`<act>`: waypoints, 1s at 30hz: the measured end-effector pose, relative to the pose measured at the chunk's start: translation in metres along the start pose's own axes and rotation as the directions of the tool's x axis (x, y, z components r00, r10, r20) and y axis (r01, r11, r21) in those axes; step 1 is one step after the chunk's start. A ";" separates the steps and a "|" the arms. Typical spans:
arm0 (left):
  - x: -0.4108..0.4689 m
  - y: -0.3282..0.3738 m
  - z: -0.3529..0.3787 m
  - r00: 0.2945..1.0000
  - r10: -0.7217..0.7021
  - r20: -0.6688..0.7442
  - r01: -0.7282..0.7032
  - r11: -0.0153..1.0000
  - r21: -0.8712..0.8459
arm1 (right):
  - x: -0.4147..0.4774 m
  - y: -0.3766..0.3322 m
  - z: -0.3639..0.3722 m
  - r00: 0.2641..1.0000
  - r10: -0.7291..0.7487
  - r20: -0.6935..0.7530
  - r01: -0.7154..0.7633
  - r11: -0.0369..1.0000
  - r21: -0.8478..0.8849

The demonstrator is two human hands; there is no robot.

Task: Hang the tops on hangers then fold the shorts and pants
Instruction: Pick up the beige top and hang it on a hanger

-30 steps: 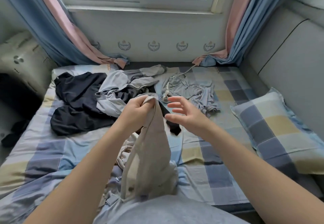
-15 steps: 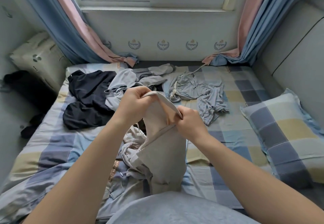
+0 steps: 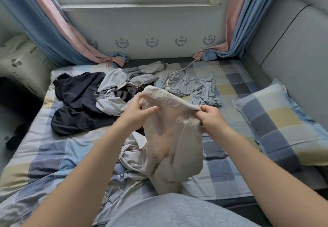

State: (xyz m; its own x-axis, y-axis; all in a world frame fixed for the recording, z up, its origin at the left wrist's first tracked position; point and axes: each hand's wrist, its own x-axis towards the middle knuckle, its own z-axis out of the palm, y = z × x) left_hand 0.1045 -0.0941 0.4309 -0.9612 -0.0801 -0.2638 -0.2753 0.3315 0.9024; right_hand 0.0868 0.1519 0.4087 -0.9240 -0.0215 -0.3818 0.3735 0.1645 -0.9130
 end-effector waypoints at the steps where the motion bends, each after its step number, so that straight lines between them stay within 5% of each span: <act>1: -0.002 -0.003 0.009 0.998 -0.027 0.052 0.026 0.999 0.031 | -0.004 -0.006 0.001 0.999 0.028 0.023 -0.030 0.993 0.115; 4: -0.010 -0.013 0.036 0.957 -0.100 0.271 0.068 0.990 0.125 | -0.015 -0.020 0.004 0.998 0.032 0.053 -0.047 0.946 0.322; 7: -0.018 -0.024 0.056 0.905 -0.018 0.426 0.010 1.000 0.022 | -0.022 -0.029 0.003 0.999 -0.012 0.032 -0.003 0.907 0.421; 11: -0.017 -0.033 0.056 0.942 0.037 0.334 -0.085 0.988 0.128 | -0.023 -0.034 -0.008 0.996 -0.044 -0.079 0.074 0.900 0.429; 15: -0.008 -0.041 0.043 0.994 0.099 0.054 -0.104 0.988 0.114 | -0.023 -0.021 -0.022 0.985 -0.005 -0.171 0.074 0.912 0.403; 19: -0.005 -0.031 0.029 0.971 0.194 -0.140 -0.191 0.981 0.034 | -0.022 0.006 -0.029 0.982 0.107 -0.158 -0.060 0.959 0.277; 24: -0.012 -0.016 0.025 0.972 0.191 -0.138 -0.197 0.980 -0.033 | -0.023 0.034 -0.021 0.968 0.245 -0.052 -0.242 0.968 0.065; 27: -0.019 -0.001 0.025 0.976 0.189 -0.109 -0.201 0.974 -0.106 | -0.027 0.035 -0.013 0.991 0.002 -0.131 -0.027 0.982 -0.189; 30: -0.028 0.014 0.025 0.981 0.194 0.024 -0.189 0.971 -0.143 | -0.038 0.022 0.000 0.935 -0.346 0.081 0.353 0.873 -0.337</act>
State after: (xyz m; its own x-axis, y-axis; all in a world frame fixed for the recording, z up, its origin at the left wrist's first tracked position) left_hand 0.1283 -0.0639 0.4429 -0.9958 0.0086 -0.0915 -0.0879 0.2023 0.9754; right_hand 0.1304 0.1564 0.4034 -0.9862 -0.1568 -0.0523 -0.0276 0.4681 -0.8832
